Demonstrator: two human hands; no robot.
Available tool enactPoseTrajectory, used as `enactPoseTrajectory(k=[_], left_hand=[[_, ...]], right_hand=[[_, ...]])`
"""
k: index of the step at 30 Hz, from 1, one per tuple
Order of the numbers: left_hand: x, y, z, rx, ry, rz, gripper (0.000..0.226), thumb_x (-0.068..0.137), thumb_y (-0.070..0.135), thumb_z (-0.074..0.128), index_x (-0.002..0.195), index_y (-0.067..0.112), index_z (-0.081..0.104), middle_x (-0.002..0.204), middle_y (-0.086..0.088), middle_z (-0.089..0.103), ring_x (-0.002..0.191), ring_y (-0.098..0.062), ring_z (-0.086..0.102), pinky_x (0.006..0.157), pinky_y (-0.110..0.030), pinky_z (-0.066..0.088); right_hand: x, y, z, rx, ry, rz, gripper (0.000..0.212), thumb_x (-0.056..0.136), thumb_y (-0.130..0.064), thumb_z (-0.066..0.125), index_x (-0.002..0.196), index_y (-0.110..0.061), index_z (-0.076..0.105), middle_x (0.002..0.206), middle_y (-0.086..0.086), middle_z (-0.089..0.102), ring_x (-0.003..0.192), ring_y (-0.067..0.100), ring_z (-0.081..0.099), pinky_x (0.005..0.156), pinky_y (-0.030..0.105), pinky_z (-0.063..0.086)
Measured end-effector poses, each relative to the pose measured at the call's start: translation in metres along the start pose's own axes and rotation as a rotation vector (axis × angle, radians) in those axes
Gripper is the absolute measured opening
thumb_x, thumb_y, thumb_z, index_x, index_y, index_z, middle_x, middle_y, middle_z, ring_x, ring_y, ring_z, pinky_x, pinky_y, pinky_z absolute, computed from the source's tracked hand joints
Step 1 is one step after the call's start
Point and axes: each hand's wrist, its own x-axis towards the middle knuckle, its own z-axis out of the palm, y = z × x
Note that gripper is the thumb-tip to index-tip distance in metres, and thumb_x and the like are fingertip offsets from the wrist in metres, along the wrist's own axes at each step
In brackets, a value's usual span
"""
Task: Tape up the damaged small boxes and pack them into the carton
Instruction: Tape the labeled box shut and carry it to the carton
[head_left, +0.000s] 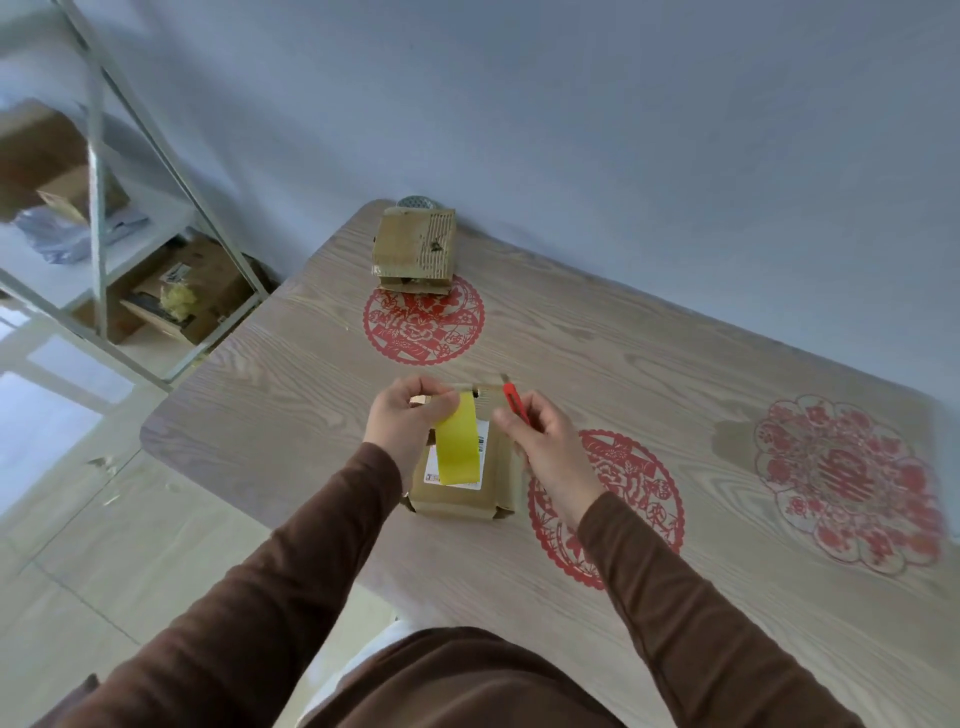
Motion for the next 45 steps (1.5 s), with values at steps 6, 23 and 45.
enactPoseTrajectory(k=[6,23,45], left_hand=[[-0.003,0.001,0.02,-0.314,0.051,-0.152,0.016,0.094,0.005,0.063,0.083,0.012,0.055,0.077,-0.005,0.063,0.068,-0.02,0.061,0.064,-0.032,0.055],[0.035,-0.01,0.003,-0.01,-0.01,-0.133,0.019,0.098,0.011,0.061,0.08,0.011,0.056,0.073,-0.004,0.057,0.061,-0.014,0.054,0.063,-0.026,0.055],[0.092,-0.015,-0.034,-0.094,0.242,-0.209,0.024,0.092,0.015,0.07,0.071,0.018,0.06,0.066,0.002,0.056,0.057,-0.01,0.048,0.062,-0.025,0.045]], right_hand=[[-0.011,0.016,-0.011,0.023,-0.249,0.029,0.036,0.083,-0.034,0.082,0.11,-0.014,0.072,0.097,-0.005,0.075,0.089,0.01,0.07,0.086,0.028,0.053],[0.019,-0.01,-0.042,-0.317,-0.468,-0.016,0.07,0.088,-0.065,0.04,0.145,-0.025,0.047,0.118,-0.026,0.058,0.103,-0.019,0.056,0.097,0.014,0.047],[0.101,-0.02,-0.098,-0.842,-0.451,-0.018,0.077,0.083,-0.084,0.031,0.139,-0.036,0.056,0.123,-0.001,0.068,0.108,0.02,0.064,0.096,0.046,0.051]])
